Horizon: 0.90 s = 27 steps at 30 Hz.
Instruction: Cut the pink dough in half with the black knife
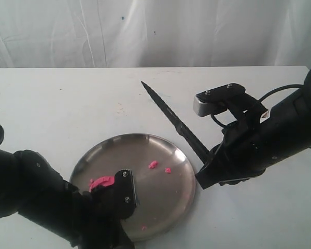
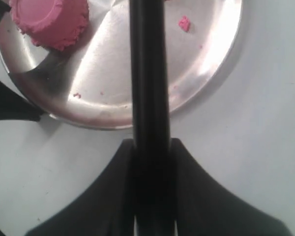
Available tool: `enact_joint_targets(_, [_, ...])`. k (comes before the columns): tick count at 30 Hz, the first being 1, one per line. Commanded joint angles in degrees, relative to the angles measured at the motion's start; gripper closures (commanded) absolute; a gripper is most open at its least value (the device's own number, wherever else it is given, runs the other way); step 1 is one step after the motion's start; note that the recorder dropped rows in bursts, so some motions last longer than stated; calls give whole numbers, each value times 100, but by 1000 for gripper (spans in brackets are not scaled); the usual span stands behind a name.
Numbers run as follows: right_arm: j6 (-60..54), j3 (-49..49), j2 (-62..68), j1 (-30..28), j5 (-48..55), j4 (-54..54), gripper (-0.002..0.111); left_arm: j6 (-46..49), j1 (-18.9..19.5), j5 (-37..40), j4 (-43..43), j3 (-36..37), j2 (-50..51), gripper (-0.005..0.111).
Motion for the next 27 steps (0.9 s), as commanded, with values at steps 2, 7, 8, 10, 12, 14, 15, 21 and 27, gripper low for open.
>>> enact_joint_targets(2, [16, 4, -20, 11, -42, 48, 108, -13, -3, -1408, 156, 81, 191, 107])
enact_joint_targets(7, [16, 4, -20, 11, -112, -4, 108, -13, -3, -1226, 156, 22, 191, 107])
enact_joint_targets(8, [16, 4, -20, 11, -127, -19, 108, -13, -3, -1050, 156, -38, 165, 107])
enact_joint_targets(10, [16, 4, -20, 11, -133, -62, 108, -1, -3, -481, 156, -232, 48, 107])
enact_joint_targets(12, [16, 4, -20, 11, -133, -100, 108, -1, -3, 268, 156, -470, -184, 107])
enact_joint_targets(14, [16, 4, -20, 11, -133, -100, 108, -1, -3, 860, 156, -670, -483, 107])
enact_joint_targets(15, [16, 4, -20, 11, -133, -100, 108, -1, -3, 1061, 227, -770, -667, 107])
enact_joint_targets(21, [16, 4, -9, 11, -147, -99, 108, -1165, 335, -659, 1524, -673, -1501, 107])
enact_joint_targets(27, [-313, -22, 336, 11, 135, 163, 108, -3037, 1250, -673, 1444, -484, -1410, 107])
